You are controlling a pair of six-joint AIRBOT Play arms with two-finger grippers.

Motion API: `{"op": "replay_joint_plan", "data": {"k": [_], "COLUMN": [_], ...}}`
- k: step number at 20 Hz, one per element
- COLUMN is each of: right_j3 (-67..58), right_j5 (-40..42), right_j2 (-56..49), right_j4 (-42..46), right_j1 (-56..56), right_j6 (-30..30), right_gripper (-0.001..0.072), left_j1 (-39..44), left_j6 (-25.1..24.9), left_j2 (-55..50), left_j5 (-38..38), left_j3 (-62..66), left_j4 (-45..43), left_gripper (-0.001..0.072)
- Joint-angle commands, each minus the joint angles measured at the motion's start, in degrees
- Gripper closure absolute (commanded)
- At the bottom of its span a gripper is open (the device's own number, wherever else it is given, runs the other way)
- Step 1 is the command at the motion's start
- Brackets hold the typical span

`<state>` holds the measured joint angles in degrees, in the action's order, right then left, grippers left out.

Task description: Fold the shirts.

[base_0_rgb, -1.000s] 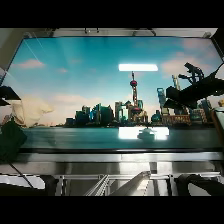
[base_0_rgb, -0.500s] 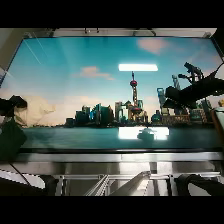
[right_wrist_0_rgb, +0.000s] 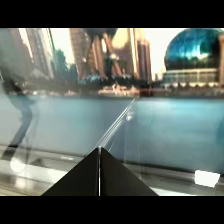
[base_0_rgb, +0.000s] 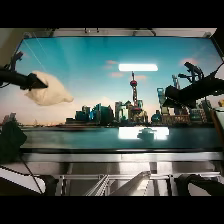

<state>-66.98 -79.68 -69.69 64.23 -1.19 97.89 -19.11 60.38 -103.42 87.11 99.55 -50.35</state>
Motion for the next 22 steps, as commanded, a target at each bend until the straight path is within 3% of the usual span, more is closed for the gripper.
{"op": "replay_joint_plan", "data": {"k": [1,7,9,10,13,17,18,19,20,22], "right_j3": [0.0,0.0,0.0,0.1,0.2,5.1,7.9,10.7,12.9,14.0], "right_j5": [0.7,0.2,0.2,0.2,-1.0,-1.4,1.3,5.4,10.1,17.4], "right_j2": [0.0,0.0,0.0,0.0,0.0,0.0,0.0,-0.2,-1.0,-5.1], "right_j4": [0.0,0.0,0.0,0.0,0.0,-0.6,-2.3,-4.8,-8.5,-16.0], "right_j1": [0.0,-0.4,-0.4,-0.4,-0.4,-2.0,-3.6,-5.4,-7.4,-11.1], "right_j6": [-3.1,-6.8,-8.4,-8.8,-9.8,-12.3,-13.9,-15.5,-18.0,-24.6], "right_gripper": [0.0691,0.0690,0.0690,0.0690,0.0690,0.0679,0.0510,0.0253,0.0198,0.0342], "left_j1": [12.5,34.0,38.1,39.3,39.9,34.1,32.2,30.2,28.6,26.3], "left_j6": [-0.4,-0.4,-0.4,-0.3,1.8,6.7,6.8,6.8,6.8,5.2], "left_j2": [5.8,9.4,9.3,9.3,9.3,9.3,9.6,10.1,10.3,10.3], "left_j5": [3.3,-6.0,-9.6,-10.9,-11.5,-2.1,-1.4,-2.4,-4.3,-8.9], "left_j3": [1.3,-8.4,-11.3,-11.6,-11.4,-14.6,-17.5,-21.2,-24.5,-29.8], "left_j4": [5.8,4.8,3.5,1.2,-5.4,-9.8,-9.6,-9.4,-9.0,-4.7], "left_gripper": [0.0692,0.0673,0.0146,-0.0009,-0.0003,-0.0003,-0.0002,-0.0002,-0.0003,-0.0002]}}
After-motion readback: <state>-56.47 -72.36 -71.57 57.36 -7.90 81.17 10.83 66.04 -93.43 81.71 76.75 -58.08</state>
